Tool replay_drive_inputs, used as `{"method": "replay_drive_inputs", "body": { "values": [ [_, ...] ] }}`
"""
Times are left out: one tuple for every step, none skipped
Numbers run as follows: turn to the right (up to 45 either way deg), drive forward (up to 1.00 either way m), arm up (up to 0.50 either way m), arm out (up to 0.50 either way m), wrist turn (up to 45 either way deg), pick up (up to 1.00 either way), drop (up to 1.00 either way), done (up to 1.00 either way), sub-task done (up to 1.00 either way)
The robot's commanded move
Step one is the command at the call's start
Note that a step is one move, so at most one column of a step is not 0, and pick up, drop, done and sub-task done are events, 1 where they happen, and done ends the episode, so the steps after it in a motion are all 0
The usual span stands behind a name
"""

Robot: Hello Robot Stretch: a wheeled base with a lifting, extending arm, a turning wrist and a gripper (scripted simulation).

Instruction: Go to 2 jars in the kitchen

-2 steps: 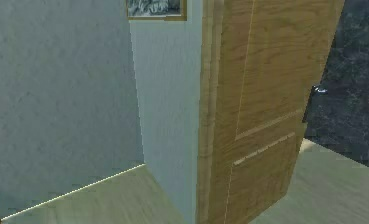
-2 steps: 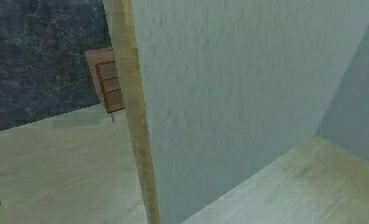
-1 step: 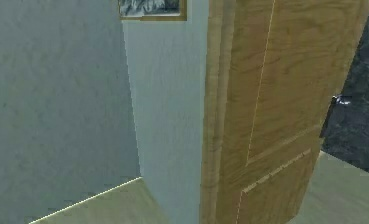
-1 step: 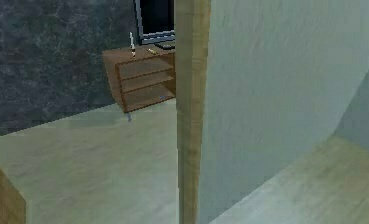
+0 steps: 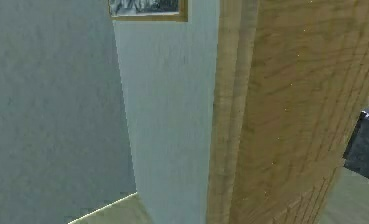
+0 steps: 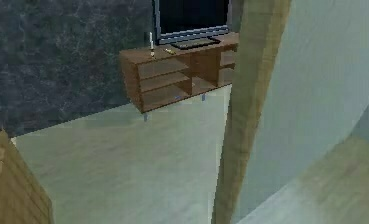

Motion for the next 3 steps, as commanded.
{"method": "replay_drive_inputs", "body": {
  "values": [
    [45.0,0.00,0.00,0.00,0.0,0.00,0.00,0.00,0.00],
    [21.0,0.00,0.00,0.00,0.0,0.00,0.00,0.00,0.00],
    [0.0,0.75,0.00,0.00,0.0,0.00,0.00,0.00,0.00]
  ]
}}
